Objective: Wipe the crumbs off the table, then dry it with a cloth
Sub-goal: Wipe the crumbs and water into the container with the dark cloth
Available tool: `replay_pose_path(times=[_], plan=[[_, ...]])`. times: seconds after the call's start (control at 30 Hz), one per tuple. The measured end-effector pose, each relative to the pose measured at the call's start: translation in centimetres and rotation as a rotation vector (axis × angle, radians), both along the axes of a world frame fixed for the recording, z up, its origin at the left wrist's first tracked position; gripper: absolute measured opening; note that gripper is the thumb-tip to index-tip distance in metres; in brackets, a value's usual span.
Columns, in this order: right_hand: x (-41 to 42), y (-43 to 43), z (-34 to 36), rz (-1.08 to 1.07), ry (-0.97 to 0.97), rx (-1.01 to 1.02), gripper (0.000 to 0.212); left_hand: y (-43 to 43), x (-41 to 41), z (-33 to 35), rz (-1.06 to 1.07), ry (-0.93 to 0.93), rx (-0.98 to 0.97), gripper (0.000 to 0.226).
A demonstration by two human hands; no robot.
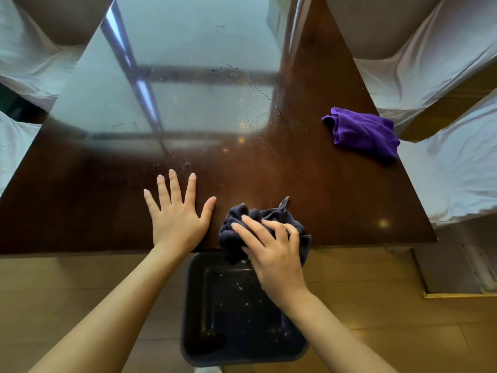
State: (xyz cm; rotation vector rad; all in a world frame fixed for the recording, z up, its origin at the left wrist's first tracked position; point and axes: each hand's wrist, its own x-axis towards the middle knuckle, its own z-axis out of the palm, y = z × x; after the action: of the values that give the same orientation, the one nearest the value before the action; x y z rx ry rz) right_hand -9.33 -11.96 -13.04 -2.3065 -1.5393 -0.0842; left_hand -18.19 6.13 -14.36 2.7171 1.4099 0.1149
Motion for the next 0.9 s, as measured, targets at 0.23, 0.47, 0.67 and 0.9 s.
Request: replay_pose_path(times=[0.23, 0.47, 0.67, 0.9], plan=[[-2.3, -1.6, -1.8, 0.078, -0.035, 0.129, 0.052, -0.1, 0.0, 0.2, -0.003, 0.002, -0.018, 0.075], [-3.4, -3.3, -1.8, 0.169, 0.034, 0.121, 0.052, 0.0, 0.0, 0.2, -0.009, 0.003, -0.034, 0.073], [-3.7, -5.0, -0.7, 0.131, 0.230, 0.105, 0.040, 0.2, 0.0, -0.1, -0.007, 0.003, -0.036, 0.075], [-3.1, -5.1, 0.9, 0.036, 0.538, 0.208, 0.038, 0.4, 0.0, -0.2, -0.009, -0.004, -0.045, 0.076]])
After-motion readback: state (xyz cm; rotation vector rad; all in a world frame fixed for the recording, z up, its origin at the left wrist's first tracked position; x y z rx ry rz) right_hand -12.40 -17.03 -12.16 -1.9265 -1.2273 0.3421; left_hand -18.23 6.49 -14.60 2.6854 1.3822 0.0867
